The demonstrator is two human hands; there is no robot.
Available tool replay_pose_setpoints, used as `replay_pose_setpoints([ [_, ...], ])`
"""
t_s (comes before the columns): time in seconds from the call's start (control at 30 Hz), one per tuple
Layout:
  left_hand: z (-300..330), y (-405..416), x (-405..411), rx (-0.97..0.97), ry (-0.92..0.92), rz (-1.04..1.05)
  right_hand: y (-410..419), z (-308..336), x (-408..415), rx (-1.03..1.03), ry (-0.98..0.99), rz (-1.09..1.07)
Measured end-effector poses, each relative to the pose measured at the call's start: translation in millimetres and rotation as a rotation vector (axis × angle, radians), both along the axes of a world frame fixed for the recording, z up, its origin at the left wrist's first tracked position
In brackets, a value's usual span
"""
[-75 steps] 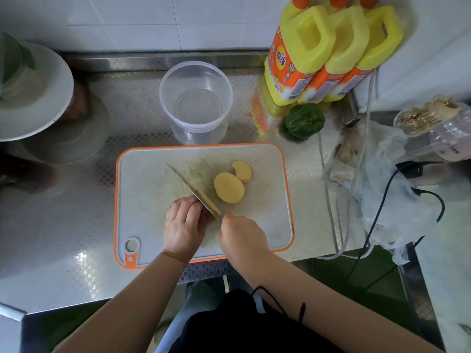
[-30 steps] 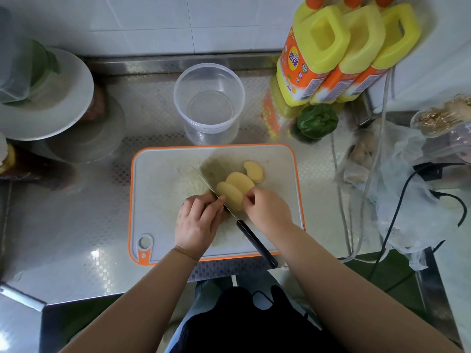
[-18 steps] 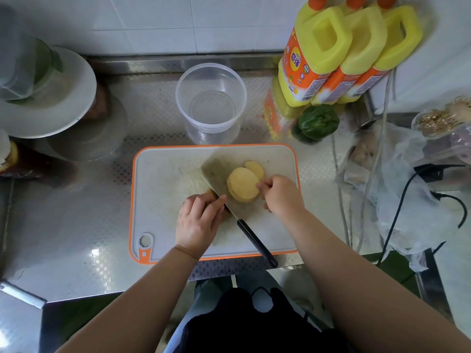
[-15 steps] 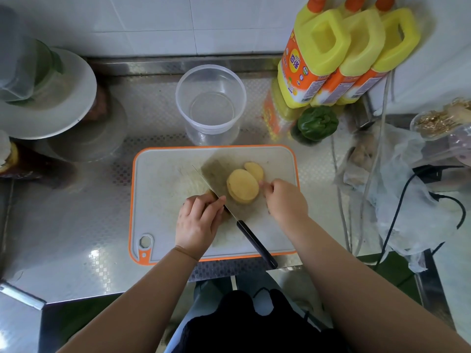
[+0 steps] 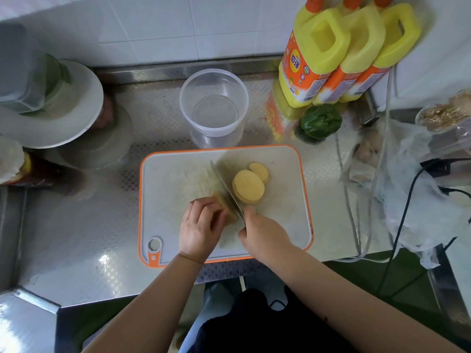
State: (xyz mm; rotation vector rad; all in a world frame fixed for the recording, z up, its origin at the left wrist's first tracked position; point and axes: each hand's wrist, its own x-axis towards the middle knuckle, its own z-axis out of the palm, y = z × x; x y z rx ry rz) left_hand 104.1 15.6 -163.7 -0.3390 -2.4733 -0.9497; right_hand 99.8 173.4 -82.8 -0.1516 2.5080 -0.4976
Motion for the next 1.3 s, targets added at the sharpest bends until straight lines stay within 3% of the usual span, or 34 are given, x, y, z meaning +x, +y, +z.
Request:
replay_pose_setpoints([
  [0.13,-2,-5,-1,-0.028,0.037,-0.060,-1,-9,2,0.022,0.112,-0.061],
  [0.27,-4,-3,-2,-0.085,0.056,-0.073,0,-18,5,0.039,0.055,-0.133],
  [0.57,-9,4,6,-0.037,0.011,0.018,0,-15,8,0.037,0.144,-0.085],
  [0.73,-12,6,5,-0.028,0.012,0.028,-9,8,23,0.141,0.394,0.003],
  [1.1,-14,7,5,-0.034,0.028,0.016,-12,29,25,0.124,0.173,0.019],
  [1.3,-15,6,5,-0.044,0.035,0.013,-17,35,24,0.109,0.152,-0.029],
])
